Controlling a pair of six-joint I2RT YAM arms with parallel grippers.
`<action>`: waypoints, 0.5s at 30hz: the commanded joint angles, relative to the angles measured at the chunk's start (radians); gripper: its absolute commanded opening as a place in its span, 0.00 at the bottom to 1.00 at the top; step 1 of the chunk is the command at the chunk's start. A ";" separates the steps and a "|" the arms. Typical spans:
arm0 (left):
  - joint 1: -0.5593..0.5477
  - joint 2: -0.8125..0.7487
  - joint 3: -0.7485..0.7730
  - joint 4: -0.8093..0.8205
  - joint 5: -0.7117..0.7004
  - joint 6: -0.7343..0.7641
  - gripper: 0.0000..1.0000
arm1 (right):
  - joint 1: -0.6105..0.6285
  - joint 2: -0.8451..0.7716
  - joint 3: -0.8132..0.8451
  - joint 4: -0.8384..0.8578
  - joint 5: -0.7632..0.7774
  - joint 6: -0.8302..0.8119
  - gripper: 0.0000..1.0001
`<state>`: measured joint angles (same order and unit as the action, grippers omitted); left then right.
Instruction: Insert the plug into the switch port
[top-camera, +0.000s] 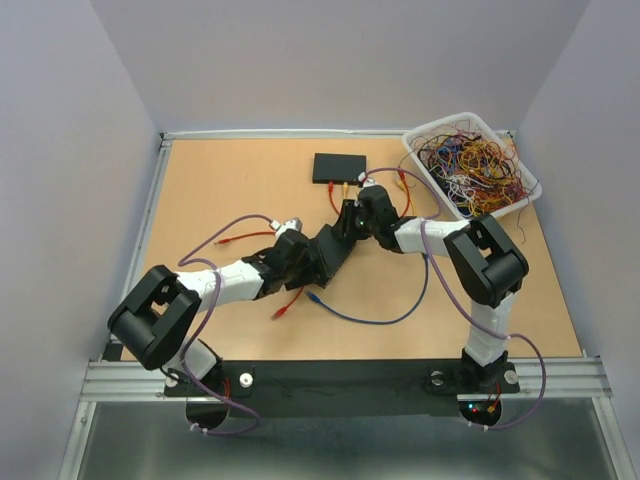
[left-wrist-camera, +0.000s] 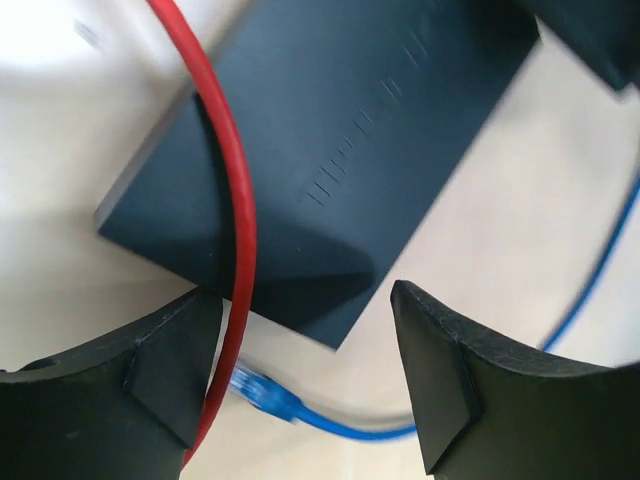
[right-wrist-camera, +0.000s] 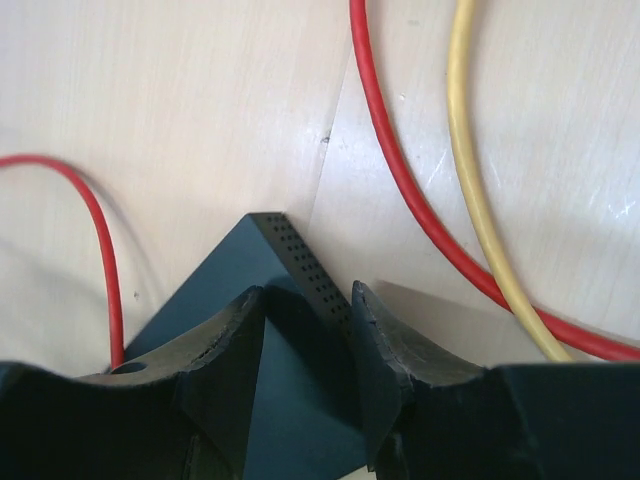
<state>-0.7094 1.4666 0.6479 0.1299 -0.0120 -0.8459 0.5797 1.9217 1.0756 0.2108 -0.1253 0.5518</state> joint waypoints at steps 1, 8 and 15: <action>-0.042 -0.005 -0.014 0.050 0.067 -0.114 0.79 | 0.043 0.025 -0.003 -0.122 -0.054 -0.041 0.44; -0.038 0.011 0.029 -0.027 -0.022 -0.050 0.81 | 0.043 -0.072 -0.126 -0.122 -0.065 -0.007 0.44; 0.016 0.052 0.067 -0.032 -0.043 0.021 0.82 | 0.058 -0.144 -0.203 -0.111 -0.096 0.057 0.43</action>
<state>-0.7277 1.4731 0.6739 0.0662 0.0059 -0.8806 0.5808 1.7992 0.9222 0.2134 -0.1158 0.5625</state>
